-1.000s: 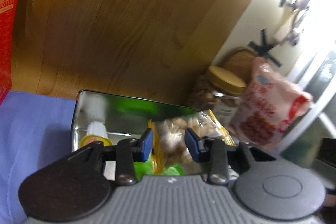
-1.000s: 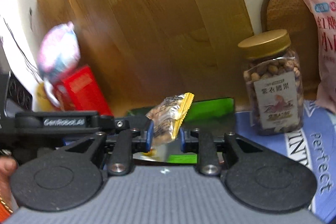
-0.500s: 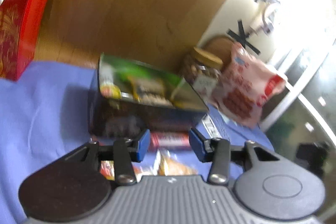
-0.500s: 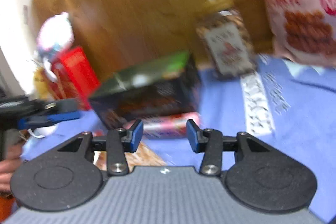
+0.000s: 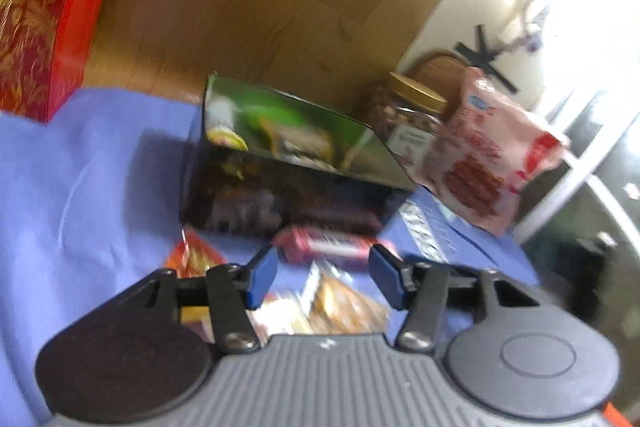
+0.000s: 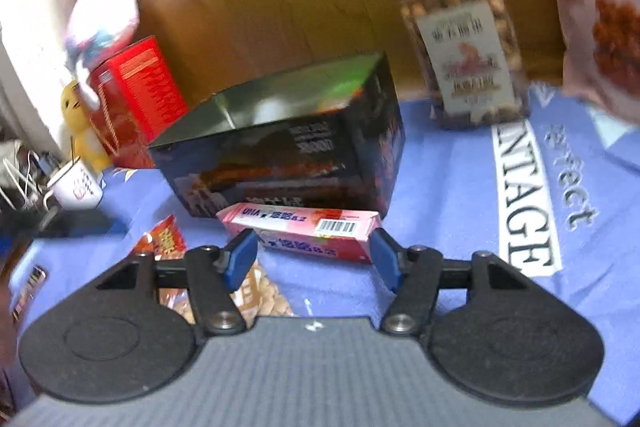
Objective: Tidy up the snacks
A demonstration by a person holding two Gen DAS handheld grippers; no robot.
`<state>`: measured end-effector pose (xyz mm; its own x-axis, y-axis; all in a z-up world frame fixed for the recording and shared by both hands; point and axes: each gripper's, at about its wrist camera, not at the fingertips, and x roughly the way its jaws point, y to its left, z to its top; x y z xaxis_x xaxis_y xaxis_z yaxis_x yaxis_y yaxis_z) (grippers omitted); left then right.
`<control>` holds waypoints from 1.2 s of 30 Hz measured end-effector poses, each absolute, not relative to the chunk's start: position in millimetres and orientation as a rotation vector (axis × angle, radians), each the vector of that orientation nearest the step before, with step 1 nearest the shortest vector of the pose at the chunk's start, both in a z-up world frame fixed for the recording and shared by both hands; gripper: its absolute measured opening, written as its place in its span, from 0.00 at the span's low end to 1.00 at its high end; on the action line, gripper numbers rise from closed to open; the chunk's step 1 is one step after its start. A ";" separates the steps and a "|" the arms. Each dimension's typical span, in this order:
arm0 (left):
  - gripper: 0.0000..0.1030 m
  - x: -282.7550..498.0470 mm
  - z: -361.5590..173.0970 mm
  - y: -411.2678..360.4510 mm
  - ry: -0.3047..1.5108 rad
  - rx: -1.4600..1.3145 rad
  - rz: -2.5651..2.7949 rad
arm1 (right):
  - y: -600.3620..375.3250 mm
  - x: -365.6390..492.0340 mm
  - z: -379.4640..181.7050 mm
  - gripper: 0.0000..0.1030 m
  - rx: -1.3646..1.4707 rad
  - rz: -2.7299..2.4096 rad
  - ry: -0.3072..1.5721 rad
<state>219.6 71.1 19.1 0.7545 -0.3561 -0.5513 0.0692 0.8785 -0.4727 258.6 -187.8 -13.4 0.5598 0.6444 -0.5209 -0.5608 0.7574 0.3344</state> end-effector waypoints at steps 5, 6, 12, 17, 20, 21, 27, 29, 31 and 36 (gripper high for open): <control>0.51 259.7 11.4 45.2 0.718 -0.333 -0.226 | -191.4 254.1 -14.5 0.63 0.074 0.685 0.655; 0.51 263.4 9.7 39.3 0.718 -0.303 -0.222 | -190.9 257.0 -14.8 0.63 0.065 0.679 0.656; 0.53 283.2 -11.7 24.1 0.783 -0.258 -0.206 | -183.1 280.1 -27.2 0.64 0.075 0.695 0.684; 0.42 292.0 -21.3 26.2 0.865 -0.317 -0.242 | -176.2 276.9 -28.0 0.59 0.065 0.709 0.674; 0.40 280.8 -6.6 23.3 0.830 -0.293 -0.218 | -179.5 270.6 -22.7 0.44 0.075 0.675 0.659; 0.40 276.6 -1.4 23.0 0.819 -0.298 -0.228 | -182.8 268.8 -19.8 0.44 0.093 0.676 0.650; 0.40 220.7 34.2 7.4 0.706 -0.299 -0.293 | -210.9 214.9 12.4 0.44 0.139 0.629 0.517; 0.40 197.6 40.5 -1.6 0.680 -0.285 -0.308 | -219.9 187.8 20.3 0.44 0.141 0.609 0.482; 0.40 175.4 42.7 -10.5 0.663 -0.262 -0.312 | -228.0 161.2 24.0 0.44 0.146 0.599 0.459; 0.41 111.2 34.6 -30.0 0.625 -0.211 -0.331 | -236.0 92.2 13.9 0.45 0.111 0.567 0.440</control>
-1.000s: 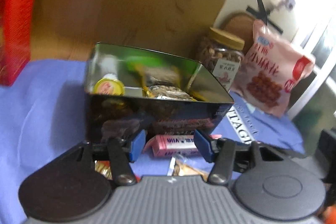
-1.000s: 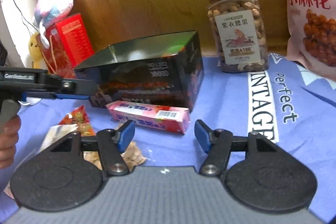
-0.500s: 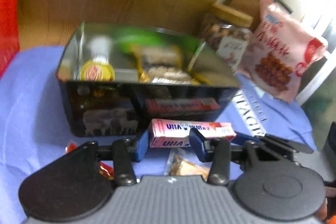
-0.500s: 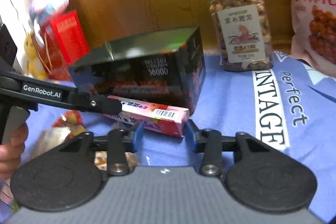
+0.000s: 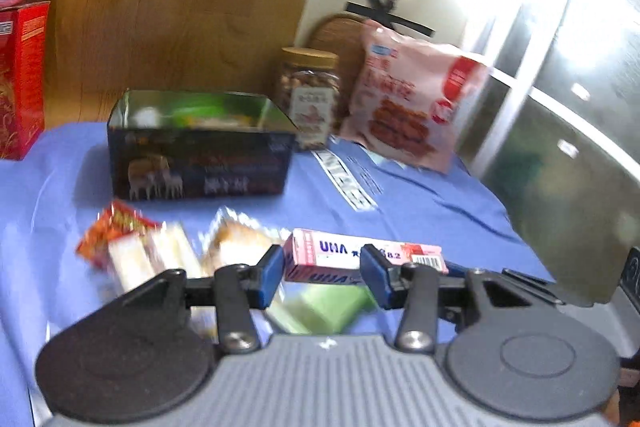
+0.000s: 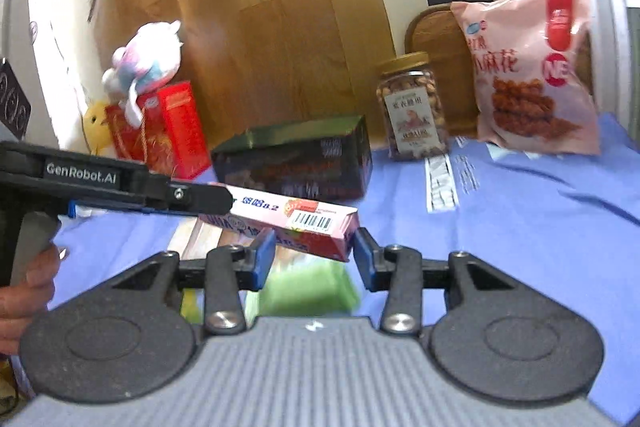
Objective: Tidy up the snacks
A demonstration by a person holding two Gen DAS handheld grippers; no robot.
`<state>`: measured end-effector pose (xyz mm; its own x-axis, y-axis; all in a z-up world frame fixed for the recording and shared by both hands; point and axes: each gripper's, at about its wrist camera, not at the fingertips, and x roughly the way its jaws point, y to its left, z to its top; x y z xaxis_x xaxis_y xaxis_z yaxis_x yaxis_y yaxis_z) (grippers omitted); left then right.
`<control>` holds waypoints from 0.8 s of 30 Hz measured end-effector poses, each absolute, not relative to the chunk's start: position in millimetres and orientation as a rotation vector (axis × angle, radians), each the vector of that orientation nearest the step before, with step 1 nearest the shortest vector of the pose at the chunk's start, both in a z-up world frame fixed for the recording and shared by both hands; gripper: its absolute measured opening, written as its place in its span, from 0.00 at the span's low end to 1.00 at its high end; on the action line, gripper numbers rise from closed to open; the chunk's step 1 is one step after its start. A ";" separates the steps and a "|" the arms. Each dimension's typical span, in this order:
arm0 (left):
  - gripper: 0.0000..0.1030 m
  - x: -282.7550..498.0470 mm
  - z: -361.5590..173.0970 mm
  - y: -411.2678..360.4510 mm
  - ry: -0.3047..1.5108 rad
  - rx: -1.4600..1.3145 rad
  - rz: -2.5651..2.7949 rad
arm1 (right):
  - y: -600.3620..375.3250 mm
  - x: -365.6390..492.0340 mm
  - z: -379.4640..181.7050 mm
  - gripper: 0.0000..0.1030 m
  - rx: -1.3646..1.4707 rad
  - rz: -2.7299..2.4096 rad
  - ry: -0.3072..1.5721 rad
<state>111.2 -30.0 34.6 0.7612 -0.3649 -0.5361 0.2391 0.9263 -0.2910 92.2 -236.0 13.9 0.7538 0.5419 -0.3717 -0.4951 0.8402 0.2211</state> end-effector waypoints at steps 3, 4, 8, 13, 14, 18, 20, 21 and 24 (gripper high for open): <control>0.43 86.3 24.7 -33.9 0.630 -0.201 -0.325 | -233.4 69.2 -1.3 0.45 0.087 0.567 0.480; 0.43 80.2 20.8 -33.1 0.641 -0.211 -0.327 | -231.7 62.0 -6.9 0.45 0.076 0.564 0.491; 0.43 61.2 5.2 -26.0 0.679 -0.235 -0.307 | -225.8 46.0 -23.6 0.45 0.070 0.568 0.529; 0.43 57.4 -18.4 -18.8 0.739 -0.255 -0.287 | -216.1 42.2 -37.7 0.46 0.050 0.571 0.563; 0.45 58.4 -25.1 -17.5 0.759 -0.262 -0.281 | -213.9 39.2 -38.8 0.46 0.044 0.569 0.563; 0.50 55.6 -33.5 -14.3 0.748 -0.295 -0.292 | -213.3 35.5 -41.1 0.46 0.047 0.564 0.538; 0.51 56.6 -33.5 -14.9 0.748 -0.297 -0.294 | -213.2 32.0 -42.7 0.46 0.044 0.565 0.531; 0.52 57.2 -33.5 -15.2 0.748 -0.295 -0.296 | -213.2 32.7 -42.5 0.46 0.039 0.567 0.528; 0.54 57.8 -34.0 -15.3 0.749 -0.296 -0.303 | -214.3 30.1 -44.5 0.46 0.040 0.572 0.515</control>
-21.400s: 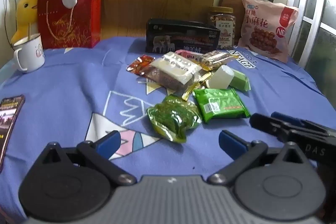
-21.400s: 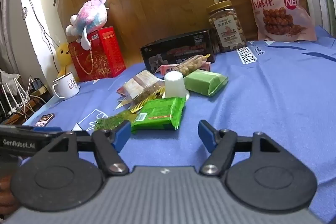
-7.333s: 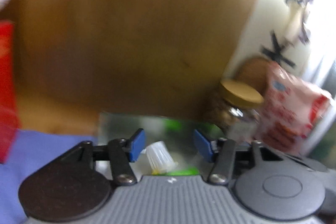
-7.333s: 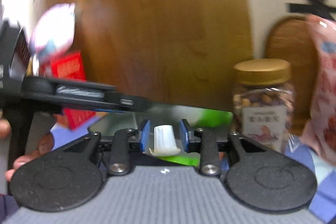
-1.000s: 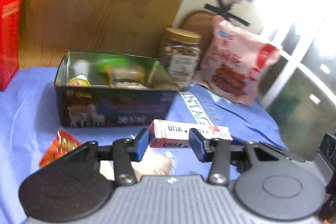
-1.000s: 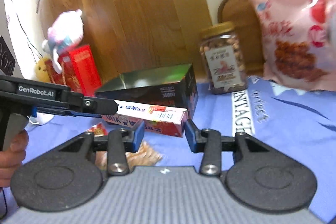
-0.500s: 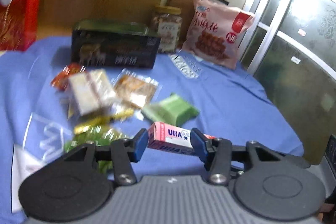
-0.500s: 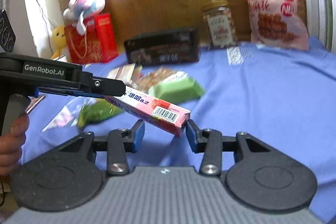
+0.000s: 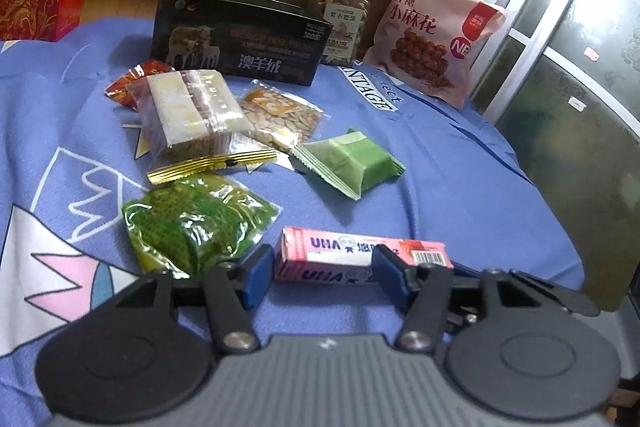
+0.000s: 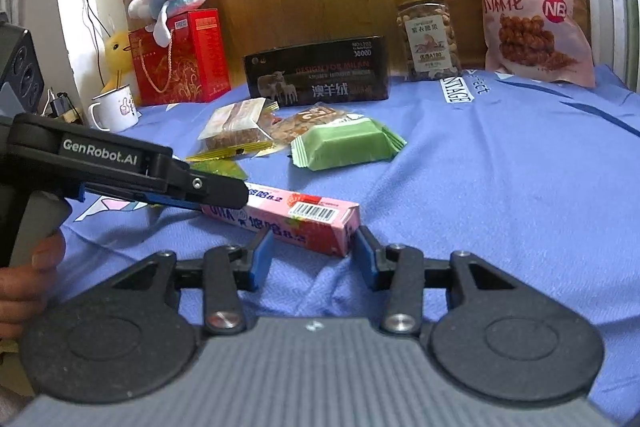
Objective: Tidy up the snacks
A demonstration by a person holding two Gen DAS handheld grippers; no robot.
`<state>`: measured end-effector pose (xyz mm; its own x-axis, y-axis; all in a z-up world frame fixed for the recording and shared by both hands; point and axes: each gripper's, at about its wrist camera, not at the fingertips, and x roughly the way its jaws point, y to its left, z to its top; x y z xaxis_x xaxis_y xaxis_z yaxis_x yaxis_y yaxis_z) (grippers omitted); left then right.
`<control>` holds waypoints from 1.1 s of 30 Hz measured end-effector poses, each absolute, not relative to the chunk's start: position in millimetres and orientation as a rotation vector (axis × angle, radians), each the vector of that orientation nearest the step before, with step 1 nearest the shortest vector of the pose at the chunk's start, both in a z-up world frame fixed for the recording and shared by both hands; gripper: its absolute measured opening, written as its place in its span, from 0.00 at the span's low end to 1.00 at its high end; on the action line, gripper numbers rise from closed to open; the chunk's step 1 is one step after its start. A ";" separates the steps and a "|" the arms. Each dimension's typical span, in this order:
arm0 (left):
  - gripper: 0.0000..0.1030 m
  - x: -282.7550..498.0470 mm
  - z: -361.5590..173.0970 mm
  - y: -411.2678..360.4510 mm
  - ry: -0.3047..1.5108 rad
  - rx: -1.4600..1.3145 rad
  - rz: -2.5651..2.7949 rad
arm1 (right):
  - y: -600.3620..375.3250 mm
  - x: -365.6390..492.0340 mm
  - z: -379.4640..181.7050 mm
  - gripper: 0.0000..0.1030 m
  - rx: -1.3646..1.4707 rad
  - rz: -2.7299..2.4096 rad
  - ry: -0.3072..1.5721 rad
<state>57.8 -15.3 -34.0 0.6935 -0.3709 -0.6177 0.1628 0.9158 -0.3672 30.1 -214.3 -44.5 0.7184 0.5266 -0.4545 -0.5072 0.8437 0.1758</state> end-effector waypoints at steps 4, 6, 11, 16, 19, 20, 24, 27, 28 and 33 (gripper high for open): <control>0.54 56.7 -35.3 -12.5 0.745 -0.316 -0.309 | -216.0 27.9 -46.9 0.49 0.042 0.581 0.495; 0.54 56.5 -36.1 -10.2 0.745 -0.330 -0.315 | -216.4 26.9 -47.8 0.51 0.044 0.589 0.486; 0.55 57.1 -36.2 -9.5 0.749 -0.343 -0.314 | -213.3 23.0 -48.6 0.53 0.012 0.590 0.463; 0.55 57.2 -36.0 -9.8 0.750 -0.340 -0.313 | -212.6 21.5 -50.3 0.54 -0.005 0.590 0.443; 0.55 57.3 -36.0 -9.9 0.750 -0.339 -0.313 | -213.1 20.7 -51.4 0.54 -0.009 0.590 0.433; 0.55 57.3 -35.9 -10.2 0.751 -0.337 -0.313 | -213.8 20.3 -51.8 0.54 -0.008 0.589 0.428; 0.56 57.6 -35.5 -11.8 0.756 -0.327 -0.311 | -218.8 19.0 -55.0 0.57 0.015 0.589 0.405; 0.56 58.0 -35.6 -12.0 0.756 -0.328 -0.311 | -221.2 19.4 -55.7 0.57 0.037 0.593 0.397; 0.56 58.0 -35.5 -11.9 0.756 -0.327 -0.311 | -221.6 19.5 -55.5 0.57 0.044 0.591 0.399; 0.56 58.3 -35.3 -12.9 0.759 -0.320 -0.310 | -220.5 20.5 -54.3 0.57 0.036 0.590 0.400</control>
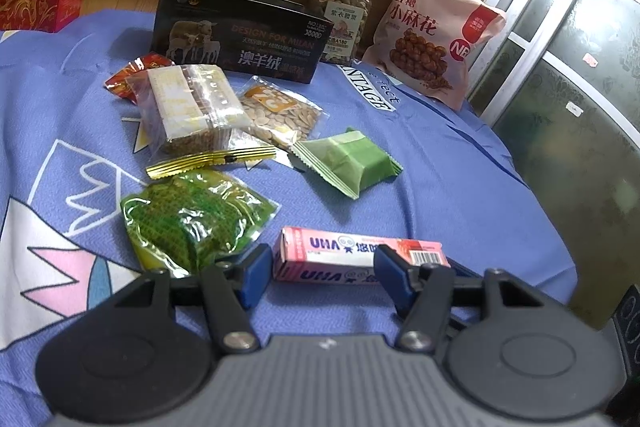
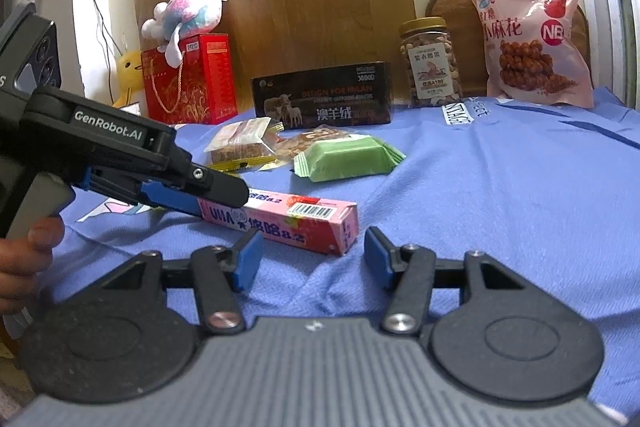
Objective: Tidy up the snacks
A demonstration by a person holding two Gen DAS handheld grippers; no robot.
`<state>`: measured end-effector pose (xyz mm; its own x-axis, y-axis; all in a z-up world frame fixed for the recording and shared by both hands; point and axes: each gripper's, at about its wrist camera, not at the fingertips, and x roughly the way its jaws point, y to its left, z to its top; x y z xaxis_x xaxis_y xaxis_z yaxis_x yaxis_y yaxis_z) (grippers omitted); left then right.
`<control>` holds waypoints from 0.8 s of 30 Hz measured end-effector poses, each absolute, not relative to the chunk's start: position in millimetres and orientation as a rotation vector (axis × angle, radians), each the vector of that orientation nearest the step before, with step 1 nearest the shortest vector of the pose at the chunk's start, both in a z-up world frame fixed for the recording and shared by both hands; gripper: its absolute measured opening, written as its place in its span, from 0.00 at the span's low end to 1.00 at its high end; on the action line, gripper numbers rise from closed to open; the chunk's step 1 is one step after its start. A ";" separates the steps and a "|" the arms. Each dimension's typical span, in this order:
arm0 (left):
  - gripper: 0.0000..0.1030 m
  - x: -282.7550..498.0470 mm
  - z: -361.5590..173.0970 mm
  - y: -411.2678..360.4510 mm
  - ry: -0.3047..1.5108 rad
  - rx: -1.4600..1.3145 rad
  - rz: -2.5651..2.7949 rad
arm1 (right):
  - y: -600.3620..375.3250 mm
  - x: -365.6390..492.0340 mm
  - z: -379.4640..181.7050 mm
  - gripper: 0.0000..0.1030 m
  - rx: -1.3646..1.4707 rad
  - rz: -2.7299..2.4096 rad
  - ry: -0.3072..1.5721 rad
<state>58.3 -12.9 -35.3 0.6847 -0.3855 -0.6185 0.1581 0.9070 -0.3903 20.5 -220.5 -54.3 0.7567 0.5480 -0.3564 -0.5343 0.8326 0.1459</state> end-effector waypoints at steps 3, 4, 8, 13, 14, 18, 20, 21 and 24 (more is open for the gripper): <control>0.55 58.2 -34.8 -14.9 0.759 -0.308 -0.307 | -216.4 18.4 -53.6 0.48 -0.005 0.595 0.401; 0.55 57.9 -34.6 -15.8 0.758 -0.302 -0.307 | -214.7 17.2 -53.0 0.48 -0.015 0.597 0.402; 0.55 57.2 -34.1 -16.8 0.758 -0.301 -0.301 | -212.4 14.3 -52.2 0.45 -0.050 0.590 0.391; 0.55 51.9 -33.7 -16.2 0.757 -0.305 -0.308 | -215.5 14.0 -50.4 0.45 -0.027 0.587 0.383; 0.55 50.8 -33.7 -16.6 0.754 -0.300 -0.307 | -215.1 14.5 -50.5 0.45 -0.028 0.586 0.384; 0.55 48.2 -33.3 -17.8 0.749 -0.289 -0.303 | -215.3 13.7 -50.2 0.45 -0.013 0.589 0.385; 0.55 48.4 -32.9 -17.4 0.750 -0.294 -0.302 | -215.8 13.3 -49.2 0.45 -0.010 0.591 0.382; 0.55 48.7 -32.9 -17.4 0.751 -0.296 -0.303 | -215.8 13.4 -48.9 0.45 -0.009 0.591 0.382; 0.55 49.9 -33.2 -19.8 0.751 -0.288 -0.304 | -216.6 13.9 -49.3 0.45 -0.006 0.587 0.383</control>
<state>49.9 -19.8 -33.2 0.6912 -0.3695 -0.6211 0.1662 0.9177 -0.3609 13.9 -216.6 -49.3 0.7644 0.5388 -0.3540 -0.5411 0.8347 0.1021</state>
